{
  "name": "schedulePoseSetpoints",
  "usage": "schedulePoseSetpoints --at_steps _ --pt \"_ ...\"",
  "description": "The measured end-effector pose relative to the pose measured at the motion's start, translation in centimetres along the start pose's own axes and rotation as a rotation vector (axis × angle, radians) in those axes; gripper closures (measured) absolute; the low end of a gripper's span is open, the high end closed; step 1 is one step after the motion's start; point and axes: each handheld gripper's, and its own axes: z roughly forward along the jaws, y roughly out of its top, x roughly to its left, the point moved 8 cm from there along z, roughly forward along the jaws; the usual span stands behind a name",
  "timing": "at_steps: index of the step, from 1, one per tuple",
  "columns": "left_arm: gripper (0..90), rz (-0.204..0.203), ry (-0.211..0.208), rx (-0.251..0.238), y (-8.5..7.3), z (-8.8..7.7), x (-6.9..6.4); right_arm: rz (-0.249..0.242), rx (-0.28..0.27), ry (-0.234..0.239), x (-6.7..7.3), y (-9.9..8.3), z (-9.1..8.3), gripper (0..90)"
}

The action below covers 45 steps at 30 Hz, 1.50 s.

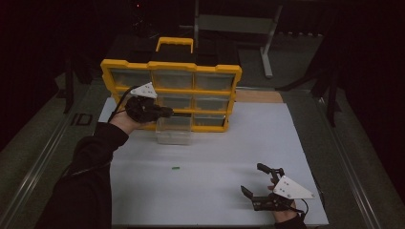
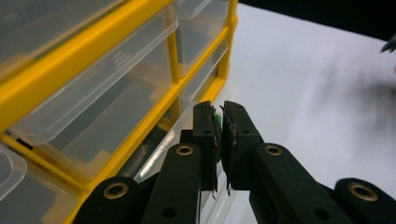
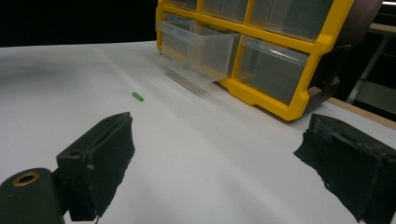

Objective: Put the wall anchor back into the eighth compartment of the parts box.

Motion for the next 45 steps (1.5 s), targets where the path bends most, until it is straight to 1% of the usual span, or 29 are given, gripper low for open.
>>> schedulePoseSetpoints --at_steps 2,3,6,8,10,12,14,17,19,20,22,24,26,28,31,32,35,37,39,41,43,44,45 --pt "84.0 -0.015 0.004 0.018 -0.4 0.5 0.2 0.000 0.000 0.000 0.0 0.0 0.0 8.8" --pt "84.0 -0.015 0.004 0.018 -0.4 0.5 0.2 -0.001 0.001 0.000 0.0 0.0 0.0 8.9" --pt "84.0 -0.035 0.005 0.037 -0.8 1.1 0.3 0.001 0.003 -0.001 0.0 0.0 0.0 8.8" --pt "84.0 -0.033 0.009 0.043 -0.9 1.2 0.3 0.002 0.003 -0.001 0.0 0.0 0.0 8.8" --pt "84.0 -0.040 0.014 0.077 -1.4 1.8 0.4 0.002 0.004 0.000 0.0 -0.1 0.0 8.8" --pt "83.9 -0.043 0.011 0.098 -1.7 2.1 0.5 0.001 0.004 0.000 0.0 -0.1 0.0 8.8" --pt "83.9 -0.048 0.016 0.103 -1.9 2.3 0.5 0.001 0.004 0.000 0.0 -0.1 0.0 8.8" --pt "83.9 -0.050 0.026 0.156 -2.6 2.9 0.6 0.003 0.005 -0.002 0.0 -0.1 -0.1 8.8" --pt "83.9 -0.071 0.040 0.188 -2.9 3.2 0.8 0.003 0.006 -0.001 0.0 -0.1 0.0 8.8" --pt "83.9 -0.071 0.040 0.188 -2.9 3.2 0.8 0.003 0.006 -0.001 0.0 -0.1 0.0 8.8" --pt "83.9 -0.092 0.062 0.229 -3.4 3.6 1.1 0.001 0.007 0.001 0.0 -0.1 0.0 8.8" --pt "83.9 -0.103 0.075 0.243 -3.5 3.7 1.3 0.000 0.008 0.002 0.0 -0.1 0.0 8.9" --pt "83.9 -0.120 0.085 0.245 -3.6 3.9 1.6 0.001 0.009 0.003 0.0 -0.1 0.0 8.8" --pt "83.9 -0.128 0.091 0.238 -3.5 3.9 1.7 0.001 0.009 0.003 0.0 -0.1 0.0 8.8" --pt "83.9 -0.136 0.088 0.222 -3.3 4.0 1.8 0.003 0.010 0.006 0.1 -0.2 0.0 8.8" --pt "83.9 -0.143 0.076 0.213 -3.2 4.0 1.7 0.002 0.011 0.006 0.0 -0.2 0.0 8.8" --pt "83.2 -0.135 0.078 0.209 -3.0 4.1 1.6 0.001 0.011 0.006 0.1 -0.2 0.0 8.8" --pt "82.3 -0.144 0.081 0.200 -2.9 4.0 1.6 0.002 0.012 0.006 0.0 -0.2 0.0 8.8" --pt "67.1 -0.160 0.070 0.191 -2.9 3.9 1.6 0.002 0.012 0.005 0.0 -0.2 0.0 8.9" --pt "54.2 -0.159 0.071 0.198 -2.9 3.9 1.5 0.001 0.011 0.004 0.0 -0.2 0.0 8.8" --pt "43.9 -0.157 0.057 0.196 -3.0 3.9 1.2 0.001 0.012 0.004 0.0 -0.2 0.0 8.9" --pt "38.8 -0.156 0.059 0.199 -3.0 3.9 1.1 0.001 0.012 0.004 0.0 -0.2 0.0 8.8" --pt "35.9 -0.156 0.050 0.203 -3.0 3.8 1.0 0.001 0.012 0.004 0.0 -0.2 0.0 8.8"
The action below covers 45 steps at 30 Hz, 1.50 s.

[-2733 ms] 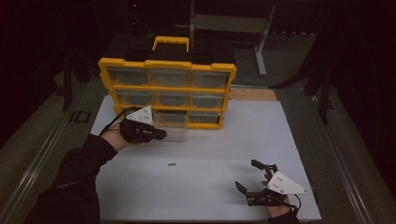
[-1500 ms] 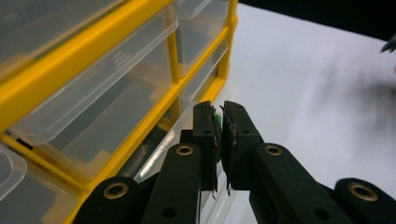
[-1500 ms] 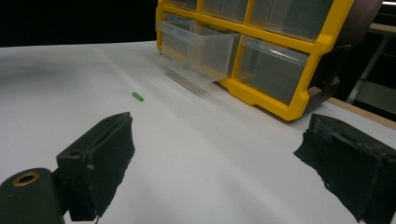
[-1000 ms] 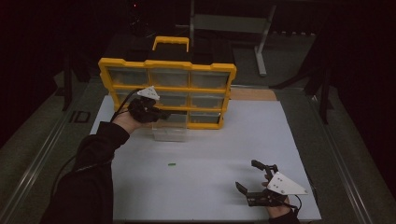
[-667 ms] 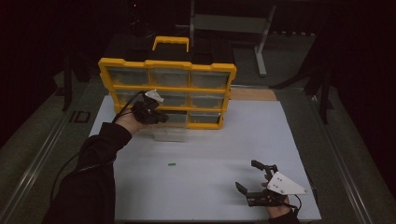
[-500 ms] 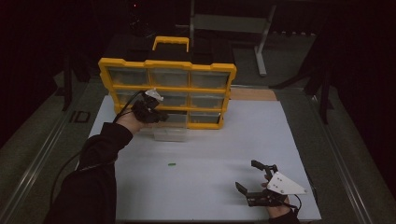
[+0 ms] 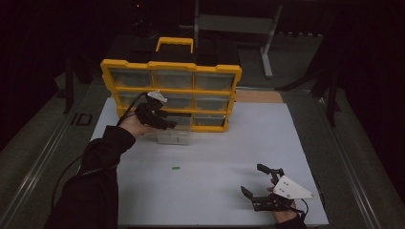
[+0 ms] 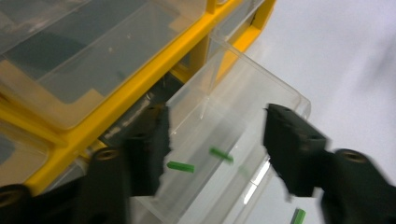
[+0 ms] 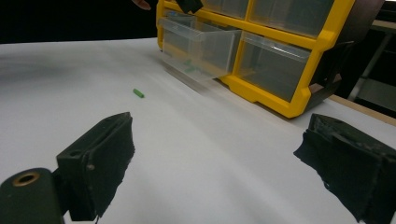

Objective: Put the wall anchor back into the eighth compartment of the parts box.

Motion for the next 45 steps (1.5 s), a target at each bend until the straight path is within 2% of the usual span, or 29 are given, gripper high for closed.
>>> schedulePoseSetpoints --at_steps 5,6,8,14,17,19,22,29,36,39,45 --pt "12.3 -0.012 -0.001 -0.016 0.1 -0.4 -0.4 -0.003 0.002 -0.002 0.0 0.0 0.0 8.8" --pt "9.1 -0.006 -0.010 -0.021 0.2 -0.6 -0.5 -0.003 0.002 -0.001 0.0 0.0 0.0 8.9" --pt "0.3 -0.020 -0.037 -0.037 0.2 -0.8 -0.7 -0.003 0.002 -0.001 0.0 0.0 0.0 8.8" --pt "0.0 -0.021 -0.034 -0.077 0.2 -1.5 -0.9 -0.002 0.002 -0.004 0.0 0.0 0.0 8.8" --pt "0.1 -0.027 -0.023 -0.114 0.1 -2.0 -1.0 -0.002 0.002 -0.003 0.0 0.0 0.0 8.8" --pt "0.1 -0.032 -0.040 -0.114 -0.1 -2.1 -1.2 -0.001 0.000 -0.002 0.0 0.0 0.0 8.8" --pt "0.1 -0.012 -0.034 -0.100 -0.6 -2.1 -1.6 -0.003 0.002 -0.002 0.0 0.0 0.0 8.8" --pt "0.1 0.025 -0.060 -0.101 -1.2 -2.9 -3.2 -0.003 0.005 -0.004 0.0 0.0 0.0 8.9" --pt "0.1 0.036 -0.050 -0.136 -1.7 -3.4 -4.1 -0.002 0.004 -0.005 0.0 0.0 0.0 8.8" --pt "0.1 0.042 -0.082 -0.154 -2.2 -3.8 -5.0 -0.002 0.004 -0.005 0.0 0.0 0.0 8.8" --pt "0.1 0.056 -0.097 -0.164 -3.1 -3.5 -6.2 -0.003 0.006 -0.006 0.0 0.0 0.0 8.8"
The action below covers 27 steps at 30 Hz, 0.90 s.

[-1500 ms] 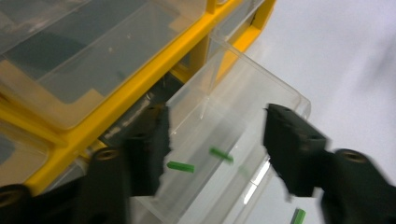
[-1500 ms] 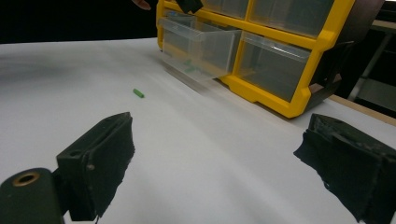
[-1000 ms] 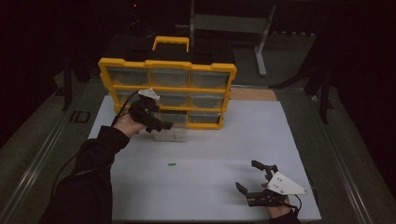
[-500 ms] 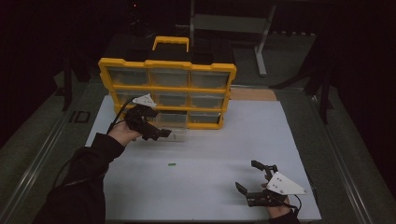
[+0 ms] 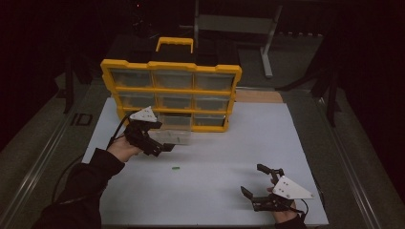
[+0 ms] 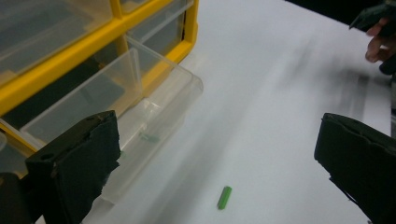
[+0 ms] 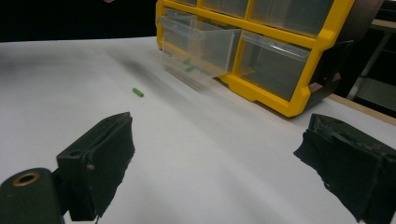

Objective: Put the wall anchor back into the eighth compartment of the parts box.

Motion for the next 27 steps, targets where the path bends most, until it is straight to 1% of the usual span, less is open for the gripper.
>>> schedulePoseSetpoints --at_steps 1,4,5,6,7,8,9,10,11,12,15,16,18,20,24,27 --pt "0.1 0.000 0.000 0.000 0.0 0.0 0.0 0.000 0.000 0.000 0.0 0.0 0.0 8.8" --pt "0.1 0.003 -0.017 -0.014 -0.6 0.4 -0.7 0.001 -0.001 0.001 0.0 0.0 0.0 8.8" --pt "0.1 0.003 -0.017 -0.014 -0.6 0.4 -0.7 0.001 0.000 0.001 0.0 0.0 0.0 8.9" --pt "0.1 0.014 -0.025 -0.020 -0.9 0.5 -1.1 0.001 -0.001 0.001 0.0 0.0 0.0 8.9" --pt "0.1 0.014 -0.025 -0.020 -0.9 0.5 -1.1 0.001 -0.001 0.001 0.0 0.0 0.0 8.9" --pt "0.1 0.032 -0.025 -0.019 -1.1 0.7 -1.5 0.002 0.000 0.001 0.0 0.0 0.0 8.8" --pt "0.1 0.032 -0.025 -0.019 -1.1 0.7 -1.5 0.002 0.001 0.001 0.0 0.0 0.0 8.8" --pt "0.1 0.049 -0.037 -0.023 -1.4 0.9 -2.0 0.003 0.002 0.002 0.0 0.0 0.0 8.8" --pt "0.1 0.049 -0.037 -0.023 -1.4 0.9 -2.0 0.003 0.002 0.002 0.0 0.0 0.0 8.8" --pt "0.1 0.050 -0.046 -0.021 -1.8 1.1 -2.3 0.001 0.000 0.001 0.0 0.0 0.0 8.9" --pt "0.1 0.052 -0.047 -0.016 -2.0 1.2 -2.5 0.001 0.000 0.001 0.0 0.0 0.0 8.8" --pt "0.1 0.055 -0.049 -0.012 -2.6 1.6 -2.8 0.001 -0.001 0.001 0.0 0.0 0.0 8.8" --pt "0.1 0.055 -0.048 -0.009 -3.1 1.9 -2.9 0.001 0.000 0.001 0.0 0.0 0.0 8.8" --pt "0.1 0.055 -0.058 -0.002 -3.7 2.2 -3.1 0.000 0.000 0.001 0.0 0.0 0.0 8.8" --pt "0.1 0.051 -0.079 -0.009 -4.7 2.7 -3.4 0.000 0.000 0.000 0.0 0.0 0.0 8.8" --pt "0.1 0.054 -0.082 -0.013 -5.3 3.1 -3.5 -0.001 0.000 0.000 0.0 0.0 0.0 8.8"
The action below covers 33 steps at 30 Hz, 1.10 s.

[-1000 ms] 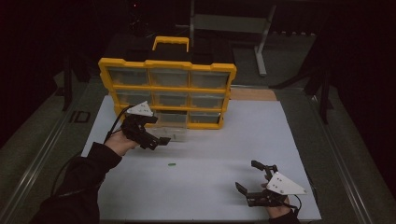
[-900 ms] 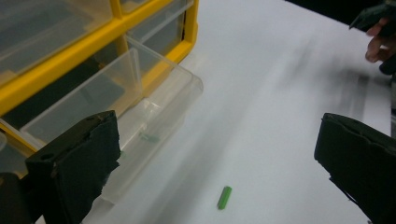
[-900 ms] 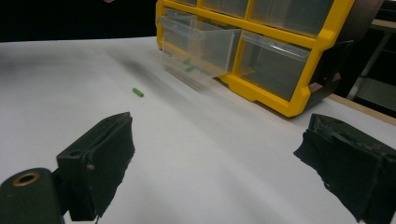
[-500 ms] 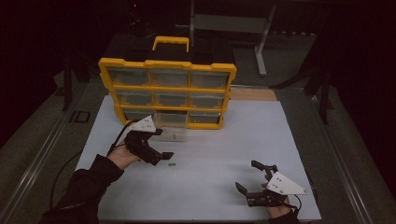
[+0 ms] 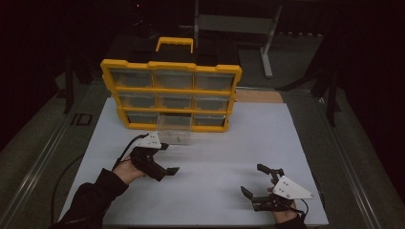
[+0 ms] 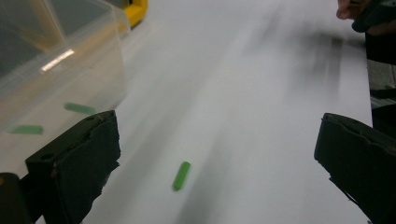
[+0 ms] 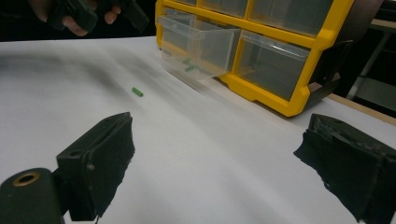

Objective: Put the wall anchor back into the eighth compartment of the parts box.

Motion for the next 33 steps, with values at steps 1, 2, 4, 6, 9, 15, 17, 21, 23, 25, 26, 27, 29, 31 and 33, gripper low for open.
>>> schedulePoseSetpoints --at_steps 1,2,4,6,9,15,17,21,23,25,26,27,29,31,33 --pt "0.1 -0.004 -0.002 -0.001 -0.2 0.1 0.0 0.000 0.000 0.000 0.0 0.0 0.0 8.8" --pt "0.1 -0.005 -0.004 0.002 -0.4 0.3 -0.1 -0.002 0.001 0.000 0.0 0.0 0.0 8.8" --pt "0.1 0.004 -0.002 0.011 -0.9 0.6 -0.1 -0.003 0.002 -0.001 0.0 0.0 0.0 8.8" --pt "0.1 -0.009 -0.008 0.014 -1.3 0.9 -0.2 -0.003 0.002 0.001 0.0 0.0 0.0 8.8" --pt "0.1 -0.010 0.004 0.018 -1.8 1.3 0.1 -0.001 0.003 0.001 0.0 0.0 0.0 8.8" --pt "0.1 -0.043 0.025 0.043 -2.9 1.9 0.7 0.000 0.003 0.002 0.0 0.0 0.0 8.8" --pt "0.1 -0.037 0.035 0.069 -3.4 2.3 0.8 0.002 0.001 0.004 0.0 0.0 0.0 8.9" --pt "0.1 -0.015 0.051 0.108 -4.2 3.1 0.8 0.003 0.000 0.004 0.0 0.0 0.0 8.9" --pt "0.1 -0.013 0.045 0.121 -4.4 3.4 0.8 0.003 0.001 0.005 0.0 0.0 0.0 8.8" --pt "1.3 -0.006 0.047 0.128 -4.5 3.6 0.9 0.003 0.002 0.006 0.1 0.0 0.0 8.8" --pt "3.5 -0.006 0.047 0.128 -4.5 3.6 0.9 0.003 0.002 0.006 0.1 0.0 0.0 8.8" --pt "4.6 -0.010 0.037 0.145 -4.8 3.8 1.1 0.003 0.002 0.006 0.1 0.0 0.0 8.8" --pt "8.7 0.004 0.051 0.157 -5.1 4.0 1.4 0.002 0.001 0.006 0.1 0.0 0.0 8.9" --pt "15.2 0.016 0.050 0.161 -5.3 4.1 1.4 0.003 0.001 0.005 0.0 0.0 0.0 8.8" --pt "23.1 0.023 0.056 0.159 -5.3 4.1 1.5 0.006 0.001 0.006 0.0 0.0 0.0 8.8"
